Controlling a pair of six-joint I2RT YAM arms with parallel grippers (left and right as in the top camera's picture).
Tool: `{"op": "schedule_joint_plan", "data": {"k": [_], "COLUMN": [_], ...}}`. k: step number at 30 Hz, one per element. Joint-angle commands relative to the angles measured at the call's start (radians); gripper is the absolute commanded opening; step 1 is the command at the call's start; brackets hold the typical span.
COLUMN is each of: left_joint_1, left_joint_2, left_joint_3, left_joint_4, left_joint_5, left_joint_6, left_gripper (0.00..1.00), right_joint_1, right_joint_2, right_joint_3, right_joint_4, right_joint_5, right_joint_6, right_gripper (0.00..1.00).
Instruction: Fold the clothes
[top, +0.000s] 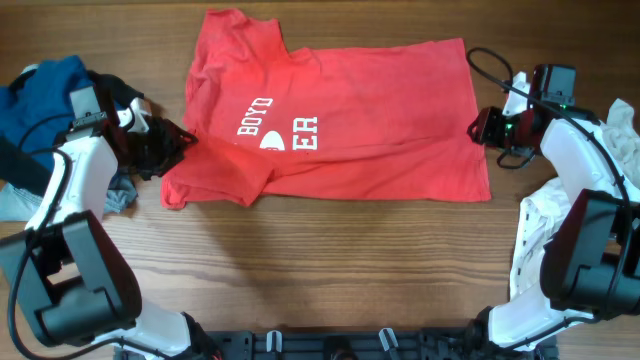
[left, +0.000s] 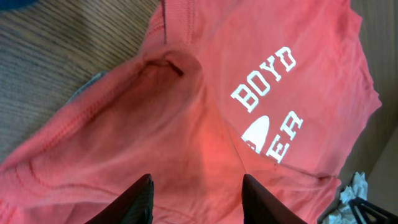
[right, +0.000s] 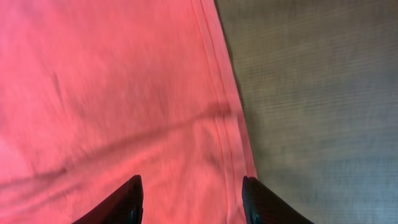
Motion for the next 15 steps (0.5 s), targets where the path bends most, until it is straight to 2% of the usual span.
{"op": "schedule_joint_plan", "data": {"k": [1,2,3,7,11,15], "left_joint_1": [-0.037,-0.078,-0.117,-0.378,-0.558,-0.612], "left_joint_2": [-0.143,-0.175,-0.19,-0.167,-0.073,0.026], "left_joint_3": [0.007,0.007,0.007,0.005,0.004,0.004], "left_joint_4": [-0.037,-0.045,-0.05,-0.053,-0.034,-0.004], "left_joint_5": [0.029,0.015,-0.019,-0.261,-0.348,-0.421], "left_joint_6": [0.036,0.066,0.072,0.096,0.096,0.096], "left_gripper": [0.46,0.46,0.47,0.51,0.51,0.52], "right_joint_1": [0.0,0.0,0.0,0.0,0.001,0.013], "right_joint_2": [0.016,0.016,0.016,0.017,0.017,0.017], "right_joint_3": [-0.004,-0.01,-0.019,-0.117,-0.202,-0.237], "right_joint_4": [-0.072,-0.097,-0.106,-0.073,0.024,0.058], "right_joint_5": [0.014,0.014,0.013,0.013,-0.017,-0.017], "right_joint_6": [0.0,0.0,0.0,0.0,0.0,0.002], "right_gripper": [0.47,0.33,0.25,0.12,0.12,0.12]}}
